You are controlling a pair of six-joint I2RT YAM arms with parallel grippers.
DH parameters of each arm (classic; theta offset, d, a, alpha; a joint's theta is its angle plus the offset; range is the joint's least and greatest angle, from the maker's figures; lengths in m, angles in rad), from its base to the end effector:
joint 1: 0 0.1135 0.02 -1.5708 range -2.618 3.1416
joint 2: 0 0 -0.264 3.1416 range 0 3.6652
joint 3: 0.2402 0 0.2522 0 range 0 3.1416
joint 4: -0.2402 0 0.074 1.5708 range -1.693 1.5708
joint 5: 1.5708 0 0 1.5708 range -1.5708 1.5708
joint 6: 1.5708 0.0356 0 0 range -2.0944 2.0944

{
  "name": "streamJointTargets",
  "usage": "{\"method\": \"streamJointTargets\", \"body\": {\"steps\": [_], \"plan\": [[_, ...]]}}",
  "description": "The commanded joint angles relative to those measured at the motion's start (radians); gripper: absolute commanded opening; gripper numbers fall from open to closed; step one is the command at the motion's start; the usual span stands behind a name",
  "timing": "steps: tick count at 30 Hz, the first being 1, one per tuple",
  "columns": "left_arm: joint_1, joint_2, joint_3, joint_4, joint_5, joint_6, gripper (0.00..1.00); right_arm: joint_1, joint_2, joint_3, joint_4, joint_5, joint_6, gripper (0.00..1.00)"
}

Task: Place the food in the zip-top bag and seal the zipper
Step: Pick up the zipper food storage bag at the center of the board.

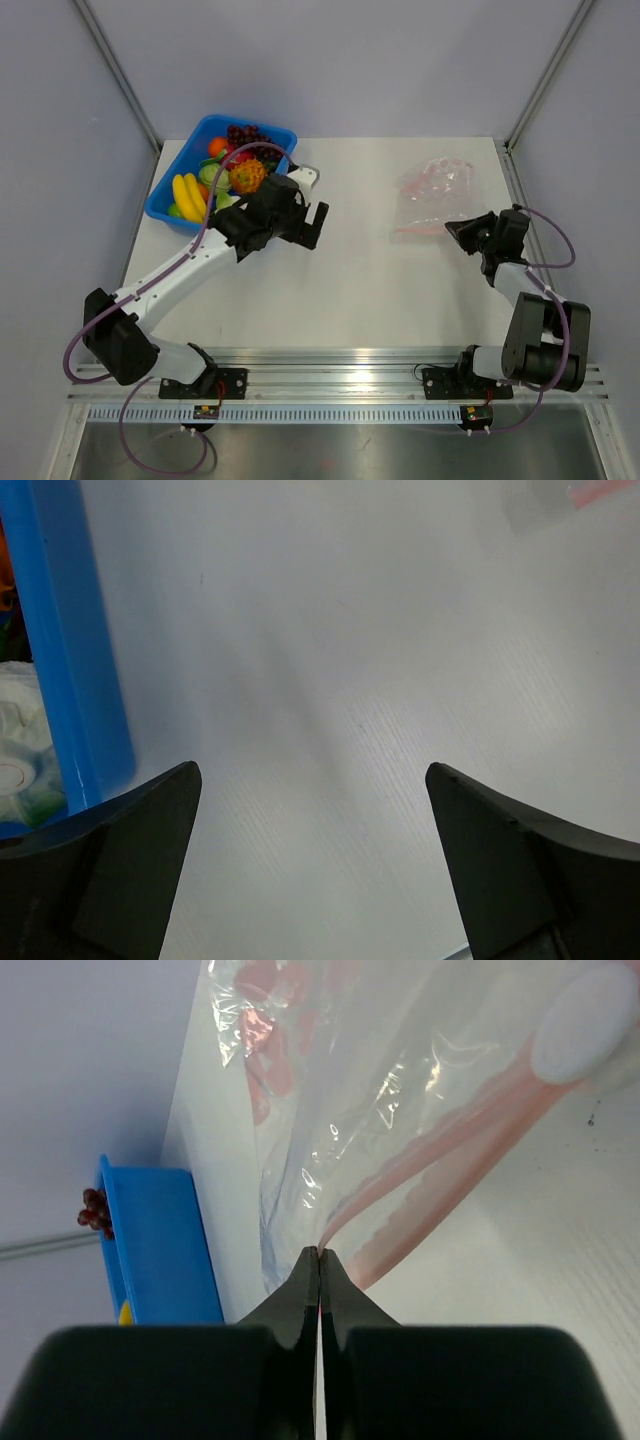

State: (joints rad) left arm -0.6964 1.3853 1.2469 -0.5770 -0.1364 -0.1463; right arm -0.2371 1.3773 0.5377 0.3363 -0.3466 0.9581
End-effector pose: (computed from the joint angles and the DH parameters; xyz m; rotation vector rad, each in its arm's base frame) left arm 0.2368 -0.1917 0.3269 0.5542 2.2265 -0.2846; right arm 0.2669 -0.0520 0.1785 1.0158 1.8838 0.7925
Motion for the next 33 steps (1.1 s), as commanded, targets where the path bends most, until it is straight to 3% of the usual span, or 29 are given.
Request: {"method": "streamJointTargets", "body": {"steps": [1,5,11,20,28,33], "plan": [[-0.009,-0.003,0.094,0.051,0.049,0.014,0.99,-0.004,-0.116,0.096,-0.322,-0.080,-0.163,0.00],[-0.070,0.058,0.197,0.000,0.090,0.074,0.99,0.019,-0.187,0.217,-0.628,-0.137,-0.269,0.00],[-0.187,0.081,0.217,0.077,0.156,0.102,0.95,0.090,-0.259,0.341,-0.883,-0.123,-0.363,0.00],[-0.347,0.207,0.338,0.088,0.192,0.097,0.90,0.229,-0.282,0.427,-0.936,-0.130,-0.282,0.00],[-0.376,0.273,0.347,0.134,0.181,0.053,0.84,0.260,-0.297,0.433,-0.895,-0.160,-0.210,0.00],[-0.376,0.328,0.353,0.204,0.141,0.008,0.72,0.265,-0.291,0.450,-0.884,-0.180,-0.196,0.00]]}}
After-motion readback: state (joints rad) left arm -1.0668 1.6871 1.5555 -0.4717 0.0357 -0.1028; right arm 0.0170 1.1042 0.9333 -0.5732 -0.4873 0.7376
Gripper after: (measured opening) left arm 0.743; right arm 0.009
